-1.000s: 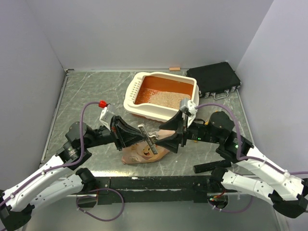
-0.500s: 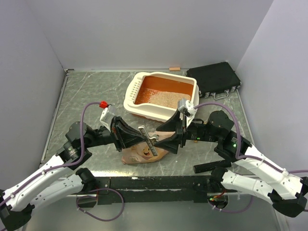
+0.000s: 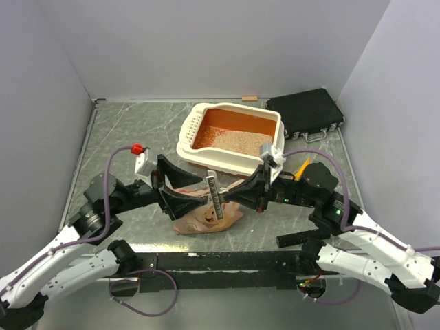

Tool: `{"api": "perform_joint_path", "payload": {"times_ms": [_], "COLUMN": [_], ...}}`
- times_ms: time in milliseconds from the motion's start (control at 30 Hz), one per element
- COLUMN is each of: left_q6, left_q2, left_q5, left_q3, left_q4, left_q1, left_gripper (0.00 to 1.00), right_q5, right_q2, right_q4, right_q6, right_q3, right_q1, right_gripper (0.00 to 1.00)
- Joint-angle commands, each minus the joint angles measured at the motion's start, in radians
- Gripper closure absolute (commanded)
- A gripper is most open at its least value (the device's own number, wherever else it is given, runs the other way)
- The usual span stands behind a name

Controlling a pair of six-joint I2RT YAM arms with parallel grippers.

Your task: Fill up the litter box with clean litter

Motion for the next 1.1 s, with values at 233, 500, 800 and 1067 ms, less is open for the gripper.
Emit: {"api": "perform_joint_path", "payload": {"times_ms": [233,500,800,1067], "left_q6": [0.221,0.340,0.400,0.402], "left_q2": [-0.036,0.093,0.240,0.217], "left_q5": [-0.305,-0.468,-0.418,-0.361], "left_q3": [0.027,0.041,0.037,0.023], "left_q4": [-0.247,-0.369,-0.438,-0.479], "left_q1": [-0.003,-0.003,-0.003,-0.003], "left_gripper": [0.21,0.21,0.22,0.23], "right_q5": [0.194,0.260,0.278,0.264], "right_q2": [-0.077,-0.146,-0.152,-0.137], "right_q4": [-0.152,-0.225,-0.272,-0.269], "right_q6": [-0.145,-0.220,-0.257,-0.260], "right_q3": [0.101,0.076,0.047,0.018], "right_q1": [0.000,0.000,-0.010,-0.017], "right_gripper": [1.00,1.00,1.00,1.00]}}
